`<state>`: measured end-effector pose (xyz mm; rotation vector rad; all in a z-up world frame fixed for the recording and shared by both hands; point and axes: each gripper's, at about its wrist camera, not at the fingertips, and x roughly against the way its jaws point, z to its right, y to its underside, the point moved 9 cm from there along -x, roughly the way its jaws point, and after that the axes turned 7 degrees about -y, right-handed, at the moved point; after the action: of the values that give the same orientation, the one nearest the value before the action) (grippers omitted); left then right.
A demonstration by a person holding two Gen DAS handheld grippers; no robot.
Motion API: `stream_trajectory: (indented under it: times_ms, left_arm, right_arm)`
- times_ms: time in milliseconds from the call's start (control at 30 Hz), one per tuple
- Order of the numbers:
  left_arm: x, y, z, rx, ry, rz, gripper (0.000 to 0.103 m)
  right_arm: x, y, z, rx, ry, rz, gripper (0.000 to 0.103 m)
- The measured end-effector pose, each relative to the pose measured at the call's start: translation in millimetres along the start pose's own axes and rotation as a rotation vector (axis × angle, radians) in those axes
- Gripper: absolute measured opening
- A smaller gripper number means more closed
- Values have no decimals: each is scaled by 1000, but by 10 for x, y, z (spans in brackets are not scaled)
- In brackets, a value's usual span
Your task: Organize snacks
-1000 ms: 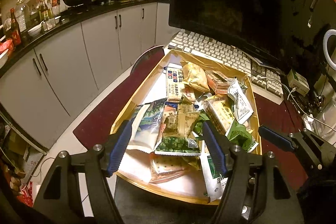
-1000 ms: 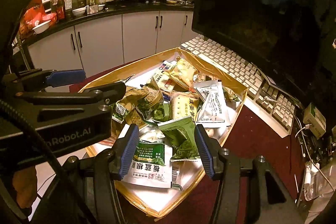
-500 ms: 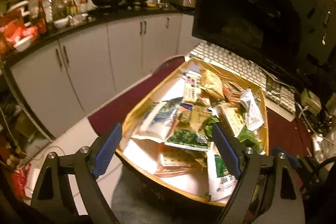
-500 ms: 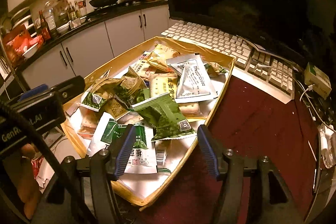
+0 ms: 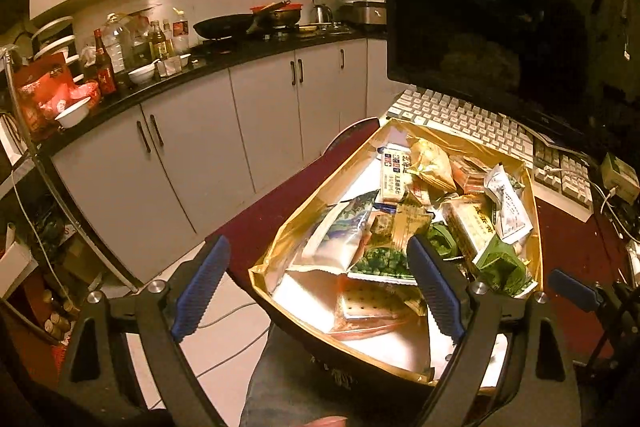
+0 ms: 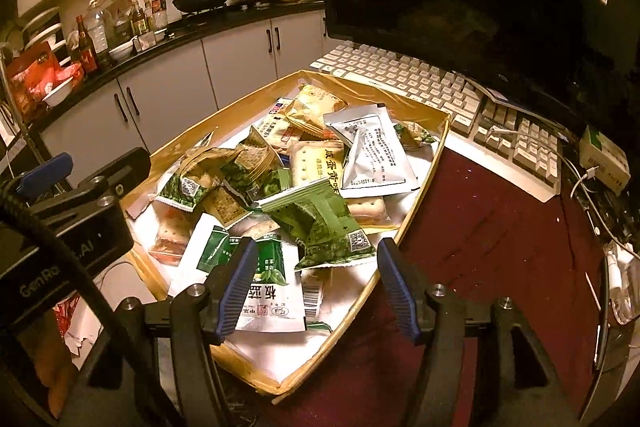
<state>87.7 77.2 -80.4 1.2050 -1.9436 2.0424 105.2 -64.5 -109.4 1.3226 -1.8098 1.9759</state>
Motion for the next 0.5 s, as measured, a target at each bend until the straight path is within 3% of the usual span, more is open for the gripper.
stream_trajectory:
  times_ms: [500]
  left_arm:
    - [56,0,10,31,9,22,91]
  right_arm:
    - [15,21,11,-13,-18,6,62]
